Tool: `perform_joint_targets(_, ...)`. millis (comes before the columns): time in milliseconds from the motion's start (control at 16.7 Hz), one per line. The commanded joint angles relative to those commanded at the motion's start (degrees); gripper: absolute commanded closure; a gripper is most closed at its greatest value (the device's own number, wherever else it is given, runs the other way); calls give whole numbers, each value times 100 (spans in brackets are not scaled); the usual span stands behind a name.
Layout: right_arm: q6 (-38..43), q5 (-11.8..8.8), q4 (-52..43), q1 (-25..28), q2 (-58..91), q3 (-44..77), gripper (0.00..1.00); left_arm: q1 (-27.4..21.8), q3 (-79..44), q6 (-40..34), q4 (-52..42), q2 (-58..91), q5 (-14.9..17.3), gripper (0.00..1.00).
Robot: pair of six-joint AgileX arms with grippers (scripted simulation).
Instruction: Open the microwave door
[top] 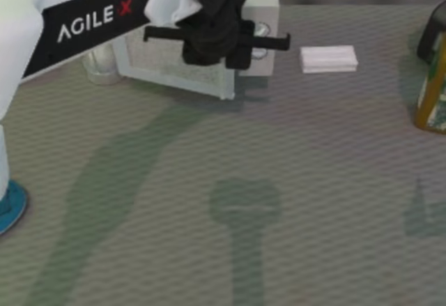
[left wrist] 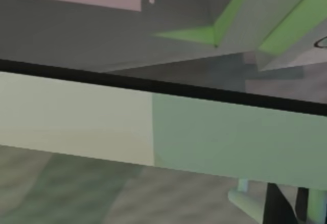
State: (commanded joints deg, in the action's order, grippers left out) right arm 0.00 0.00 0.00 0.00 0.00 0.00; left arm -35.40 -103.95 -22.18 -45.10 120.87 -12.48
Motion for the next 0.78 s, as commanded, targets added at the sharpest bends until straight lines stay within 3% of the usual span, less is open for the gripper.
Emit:
perform_joint_targets(480,0,0,0,0,0,0,0,-36,17,-5,17,-5,41,100)
perform_joint_targets(780,0,0,0,0,0,0,0,65,628,468,286,-388,251,100)
